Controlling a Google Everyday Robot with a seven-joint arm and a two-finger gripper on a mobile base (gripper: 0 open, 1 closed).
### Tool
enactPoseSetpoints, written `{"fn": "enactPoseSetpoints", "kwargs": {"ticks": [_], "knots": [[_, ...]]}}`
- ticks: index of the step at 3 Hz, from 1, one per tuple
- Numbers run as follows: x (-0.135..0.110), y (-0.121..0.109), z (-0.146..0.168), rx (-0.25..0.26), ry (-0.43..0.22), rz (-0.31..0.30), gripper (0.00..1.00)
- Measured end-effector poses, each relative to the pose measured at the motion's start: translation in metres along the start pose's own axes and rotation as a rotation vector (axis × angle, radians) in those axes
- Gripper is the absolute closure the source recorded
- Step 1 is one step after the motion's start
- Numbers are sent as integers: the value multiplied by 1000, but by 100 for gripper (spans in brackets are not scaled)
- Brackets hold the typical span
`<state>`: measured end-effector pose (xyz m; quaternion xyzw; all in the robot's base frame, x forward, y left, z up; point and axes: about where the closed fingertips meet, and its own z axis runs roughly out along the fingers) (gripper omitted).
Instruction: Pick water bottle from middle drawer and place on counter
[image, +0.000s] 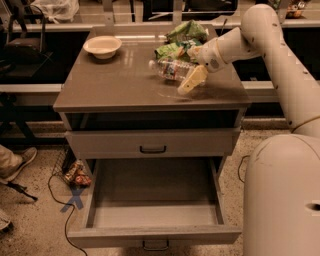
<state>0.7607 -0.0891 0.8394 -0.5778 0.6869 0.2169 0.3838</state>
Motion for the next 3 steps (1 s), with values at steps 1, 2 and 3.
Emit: {"fn": "enactPoseSetpoints", "kwargs": {"ticks": [1, 2, 3], "knots": [[4, -13, -34, 85, 22, -3, 0], [-3, -17, -82, 209, 49, -28, 0], [-10, -9, -121, 299, 52, -59, 0]]}}
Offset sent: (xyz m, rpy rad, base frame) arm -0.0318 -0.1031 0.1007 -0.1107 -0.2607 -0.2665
